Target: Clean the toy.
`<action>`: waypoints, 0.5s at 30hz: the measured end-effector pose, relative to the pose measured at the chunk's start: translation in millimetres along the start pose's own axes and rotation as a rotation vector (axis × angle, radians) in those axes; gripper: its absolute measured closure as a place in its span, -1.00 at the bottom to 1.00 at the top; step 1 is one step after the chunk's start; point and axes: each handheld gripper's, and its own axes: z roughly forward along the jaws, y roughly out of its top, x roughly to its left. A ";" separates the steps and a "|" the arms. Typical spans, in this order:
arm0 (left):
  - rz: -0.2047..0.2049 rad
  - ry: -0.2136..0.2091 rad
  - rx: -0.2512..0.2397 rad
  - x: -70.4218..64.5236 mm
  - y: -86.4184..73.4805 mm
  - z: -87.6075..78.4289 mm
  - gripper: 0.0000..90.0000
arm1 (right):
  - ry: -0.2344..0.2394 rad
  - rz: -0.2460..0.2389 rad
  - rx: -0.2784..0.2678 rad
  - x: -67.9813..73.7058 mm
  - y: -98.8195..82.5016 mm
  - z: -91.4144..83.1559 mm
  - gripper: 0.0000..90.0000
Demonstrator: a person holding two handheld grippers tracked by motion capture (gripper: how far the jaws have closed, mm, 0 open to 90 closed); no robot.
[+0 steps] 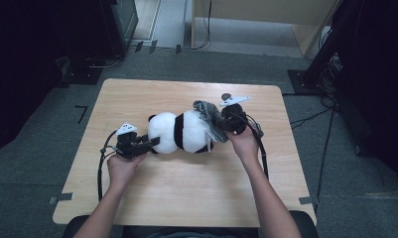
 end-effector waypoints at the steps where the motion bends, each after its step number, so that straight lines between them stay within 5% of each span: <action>1: -0.001 0.000 0.000 -0.1 0.0 0.0 0.26 | 0.002 0.009 0.001 -0.9 -1.2 0.9 0.67; 9: -0.004 -0.005 0.002 0.1 0.4 -1.0 0.26 | 0.057 0.040 -0.077 1.4 12.6 -17.9 0.68; 10: -0.006 -0.006 0.001 0.0 0.5 -1.1 0.26 | 0.103 0.042 -0.114 9.2 20.5 -24.2 0.68; 15: -0.005 -0.009 -0.003 -1.4 0.7 -2.0 0.26 | 0.127 -0.019 -0.122 31.4 36.7 -25.3 0.68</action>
